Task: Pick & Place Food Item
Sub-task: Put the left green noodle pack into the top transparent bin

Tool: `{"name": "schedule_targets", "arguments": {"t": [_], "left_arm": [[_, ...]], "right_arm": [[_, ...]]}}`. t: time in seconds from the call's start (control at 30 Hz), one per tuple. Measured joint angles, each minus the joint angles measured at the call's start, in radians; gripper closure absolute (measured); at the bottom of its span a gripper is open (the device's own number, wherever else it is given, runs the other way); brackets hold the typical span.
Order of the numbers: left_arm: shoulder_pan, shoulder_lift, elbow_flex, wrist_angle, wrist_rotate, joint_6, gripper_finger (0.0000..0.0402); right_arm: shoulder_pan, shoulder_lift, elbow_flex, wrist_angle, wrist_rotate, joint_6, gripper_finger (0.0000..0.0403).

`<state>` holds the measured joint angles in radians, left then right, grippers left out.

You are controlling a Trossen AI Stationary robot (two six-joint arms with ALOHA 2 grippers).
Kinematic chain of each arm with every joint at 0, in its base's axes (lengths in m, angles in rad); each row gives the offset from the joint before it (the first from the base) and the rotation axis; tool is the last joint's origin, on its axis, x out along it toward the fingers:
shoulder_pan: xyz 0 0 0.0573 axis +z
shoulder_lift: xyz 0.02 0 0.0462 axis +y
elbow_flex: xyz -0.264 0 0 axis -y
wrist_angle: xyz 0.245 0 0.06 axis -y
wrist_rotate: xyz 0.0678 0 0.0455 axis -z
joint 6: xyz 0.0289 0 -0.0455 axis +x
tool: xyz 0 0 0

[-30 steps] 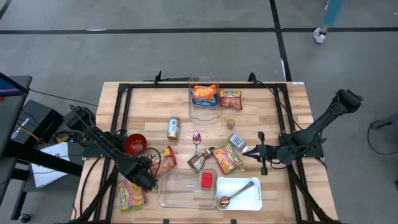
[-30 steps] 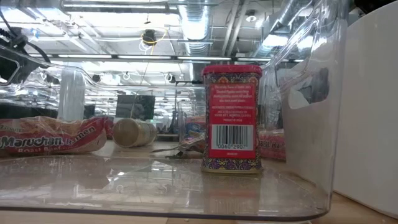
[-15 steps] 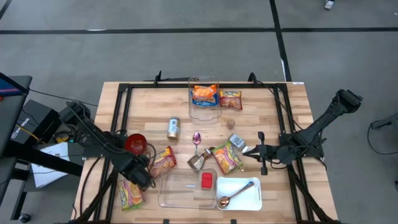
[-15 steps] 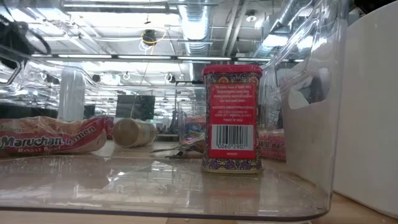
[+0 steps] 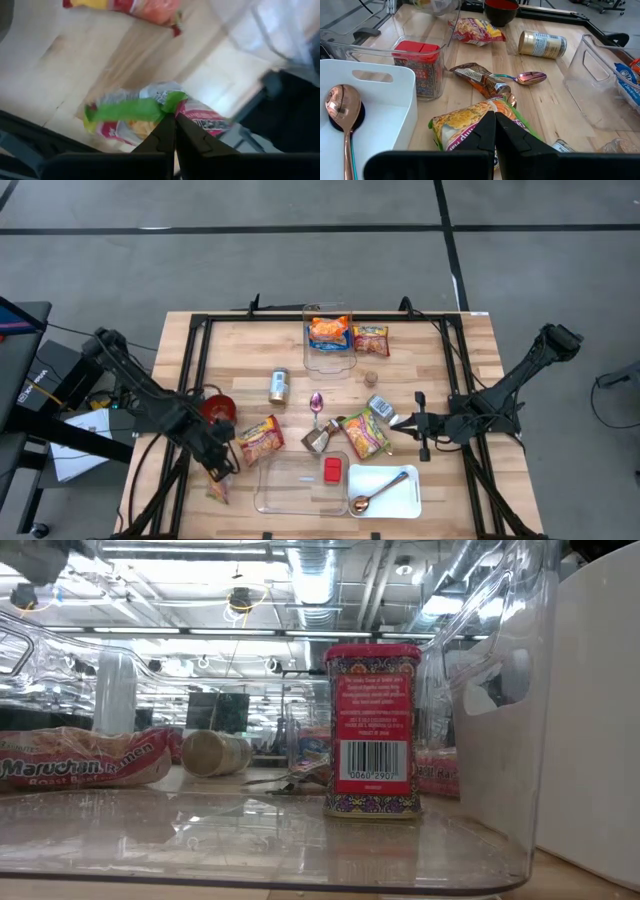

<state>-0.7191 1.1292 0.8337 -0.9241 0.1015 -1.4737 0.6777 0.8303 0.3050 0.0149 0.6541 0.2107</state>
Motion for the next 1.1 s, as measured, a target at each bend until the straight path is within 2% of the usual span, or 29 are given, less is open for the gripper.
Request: {"name": "schedule_targets", "arguments": {"t": [0.3, 0.47, 0.57, 0.73, 0.83, 0.93, 1.1], "left_arm": [[0.007, -0.197, 0.003, 0.017, -0.08, 0.05, 0.0401], [0.008, -0.265, 0.051, 0.03, -0.252, 0.198, 0.0401], [0.008, -0.296, 0.089, 0.069, -0.408, 0.323, 0.0401], [0.047, -0.323, 0.116, 0.174, -0.659, 0.557, 0.0401], [0.127, -0.321, 0.116, 0.29, -0.743, 0.745, 0.0401], [0.242, -0.283, 0.116, 0.439, -0.746, 0.997, 0.0401], [0.451, -0.159, 0.116, 0.684, -0.611, 1.464, 0.0401]], "right_arm": [[-0.004, 0.0, 0.0, 0.0, 0.0, 0.0, 0.0403], [-0.021, 0.0, 0.0, -0.007, -0.001, 0.0, 0.0403], [-0.026, 0.0, 0.0, -0.008, -0.004, 0.0, 0.0403], [-0.026, 0.0, 0.0, -0.009, -0.004, 0.0, 0.0403], [-0.026, 0.0, 0.0, -0.009, -0.004, -0.005, 0.0403], [-0.026, 0.0, 0.0, -0.008, -0.003, -0.016, 0.0403], [-0.026, 0.0, 0.0, -0.008, -0.003, -0.035, 0.0403]]}}
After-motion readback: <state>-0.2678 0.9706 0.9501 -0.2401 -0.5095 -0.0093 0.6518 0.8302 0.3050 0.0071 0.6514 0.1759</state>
